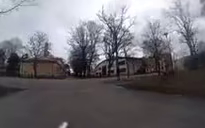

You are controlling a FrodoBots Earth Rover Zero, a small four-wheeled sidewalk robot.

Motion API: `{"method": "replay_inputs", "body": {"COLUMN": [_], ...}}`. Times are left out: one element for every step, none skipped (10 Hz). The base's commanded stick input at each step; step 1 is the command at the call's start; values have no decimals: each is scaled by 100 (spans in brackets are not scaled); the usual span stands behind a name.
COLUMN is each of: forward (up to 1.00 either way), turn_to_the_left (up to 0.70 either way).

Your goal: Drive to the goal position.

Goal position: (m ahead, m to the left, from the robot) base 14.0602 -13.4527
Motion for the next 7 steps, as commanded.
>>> {"method": "replay_inputs", "body": {"forward": [100,100,100,100,100,100,100], "turn_to_the_left": [0,0,0,0,0,0,0]}}
